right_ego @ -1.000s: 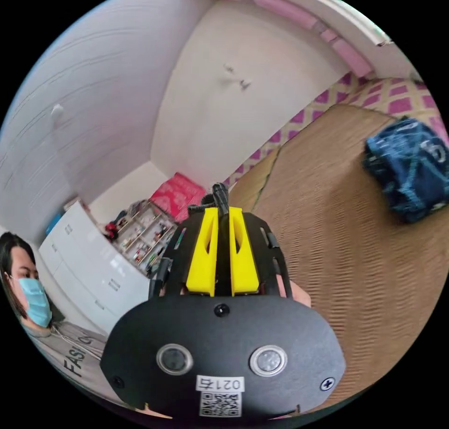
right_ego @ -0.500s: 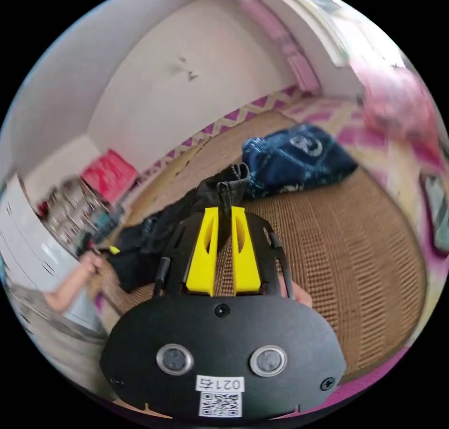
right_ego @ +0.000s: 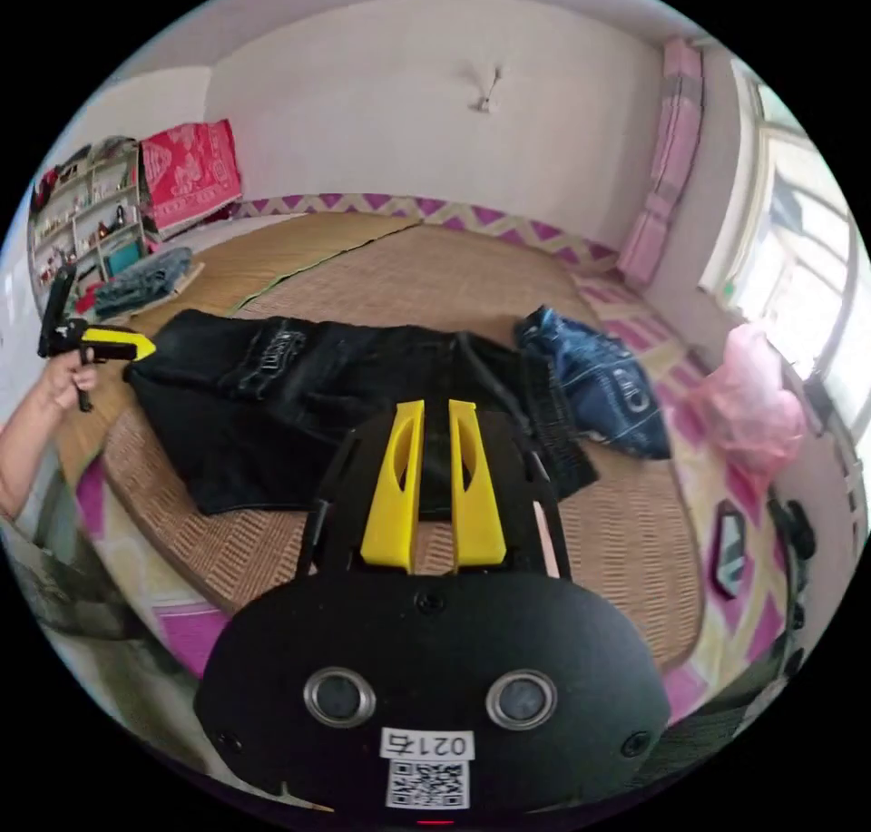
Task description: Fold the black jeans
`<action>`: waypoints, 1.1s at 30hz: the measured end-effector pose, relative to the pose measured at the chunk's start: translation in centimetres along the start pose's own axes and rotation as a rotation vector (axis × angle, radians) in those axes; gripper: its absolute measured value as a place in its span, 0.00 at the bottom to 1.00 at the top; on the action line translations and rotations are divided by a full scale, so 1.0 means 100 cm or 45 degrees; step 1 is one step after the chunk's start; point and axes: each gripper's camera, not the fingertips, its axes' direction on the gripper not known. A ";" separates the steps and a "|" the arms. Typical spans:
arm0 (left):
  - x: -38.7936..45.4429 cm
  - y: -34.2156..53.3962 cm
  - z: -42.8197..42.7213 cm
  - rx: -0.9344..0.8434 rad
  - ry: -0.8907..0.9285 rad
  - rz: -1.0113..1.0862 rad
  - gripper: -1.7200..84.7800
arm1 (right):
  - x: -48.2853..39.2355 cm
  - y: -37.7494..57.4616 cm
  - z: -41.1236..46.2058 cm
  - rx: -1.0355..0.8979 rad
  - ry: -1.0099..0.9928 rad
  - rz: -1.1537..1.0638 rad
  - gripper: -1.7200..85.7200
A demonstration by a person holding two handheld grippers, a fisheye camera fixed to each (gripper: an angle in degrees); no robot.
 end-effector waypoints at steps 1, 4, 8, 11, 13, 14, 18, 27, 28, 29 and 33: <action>0.004 -0.004 0.003 0.009 0.053 -0.005 0.01 | -0.009 0.002 0.015 -0.042 -0.005 0.017 0.09; 0.025 -0.023 0.019 0.045 0.211 0.003 0.01 | -0.036 0.009 0.056 -0.179 -0.016 0.011 0.10; 0.071 -0.040 0.051 0.034 0.080 0.144 0.01 | -0.066 0.010 0.085 -0.283 0.055 -0.028 0.09; 0.089 -0.051 0.092 -0.111 0.072 0.156 0.01 | -0.084 0.011 0.092 -0.302 0.082 -0.047 0.09; 0.101 -0.054 0.109 -0.164 0.000 0.183 0.02 | -0.096 0.014 0.096 -0.307 0.085 -0.062 0.08; 0.108 -0.054 0.117 -0.197 -0.033 0.200 0.03 | -0.097 0.015 0.097 -0.308 0.081 -0.061 0.08; 0.126 -0.050 0.149 -0.369 -0.090 0.311 0.11 | -0.096 0.020 0.102 -0.314 -0.014 -0.004 0.08; 0.071 -0.005 0.142 -0.387 -0.084 0.261 0.04 | -0.118 0.034 0.111 -0.317 -0.043 0.014 0.08; 0.065 0.000 0.138 -0.379 -0.070 0.251 0.03 | -0.119 0.036 0.112 -0.317 -0.054 0.021 0.08; 0.051 0.009 0.125 -0.323 -0.043 0.226 0.02 | -0.120 0.037 0.113 -0.317 -0.060 0.026 0.08; -0.023 0.055 0.026 -0.055 -0.011 0.063 0.01 | -0.129 0.044 0.117 -0.319 -0.068 0.032 0.08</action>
